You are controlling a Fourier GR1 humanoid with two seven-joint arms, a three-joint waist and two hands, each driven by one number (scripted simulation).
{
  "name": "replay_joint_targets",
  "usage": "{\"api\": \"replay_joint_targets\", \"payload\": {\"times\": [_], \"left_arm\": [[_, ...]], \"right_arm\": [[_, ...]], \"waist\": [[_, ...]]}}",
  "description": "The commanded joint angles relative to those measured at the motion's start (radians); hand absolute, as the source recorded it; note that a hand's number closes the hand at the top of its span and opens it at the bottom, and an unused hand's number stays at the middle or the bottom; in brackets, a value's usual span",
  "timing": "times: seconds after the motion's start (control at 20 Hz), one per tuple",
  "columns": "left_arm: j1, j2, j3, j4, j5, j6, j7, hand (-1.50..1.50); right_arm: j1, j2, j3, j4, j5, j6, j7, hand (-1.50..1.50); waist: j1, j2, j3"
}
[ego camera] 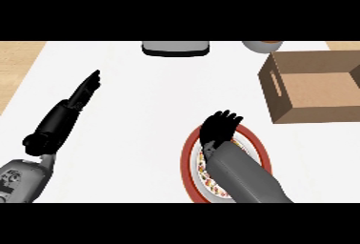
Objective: Pick the croissant from the plate and place it in the cardboard box
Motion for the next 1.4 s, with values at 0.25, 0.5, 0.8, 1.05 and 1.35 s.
{"api": "replay_joint_targets", "payload": {"times": [0.25, 0.5, 0.8, 1.05, 1.35], "left_arm": [[-0.007, -0.027, 0.02, 0.019, -0.04, -0.015, -0.007, 0.0], [-0.006, -0.022, 0.047, -0.01, -0.034, -0.031, 0.021, 0.0], [0.031, -0.054, 0.029, -0.004, -0.052, -0.017, 0.013, 0.0], [0.004, -0.05, 0.024, -0.013, -0.044, -0.037, 0.007, 0.0], [0.026, -0.033, 0.052, -0.006, -0.041, -0.026, 0.009, 0.0]], "right_arm": [[0.04, 0.02, 0.054, -0.044, 0.051, 0.08, 0.127, 1.5], [0.016, 0.001, 0.04, 0.047, 0.187, 0.016, 0.002, 1.5], [0.064, -0.095, 0.186, -0.145, 0.161, 0.006, -0.487, 1.5], [0.066, -0.016, 0.33, -0.376, 0.061, -0.048, -0.866, 1.5], [0.08, -0.229, 0.374, -0.695, 0.026, -0.194, -1.2, 1.5]], "waist": [[-0.007, 0.011, 0.003], [-0.002, 0.013, 0.003], [-0.009, 0.008, 0.004], [0.035, 0.008, 0.016], [-0.025, -0.008, 0.014]]}}
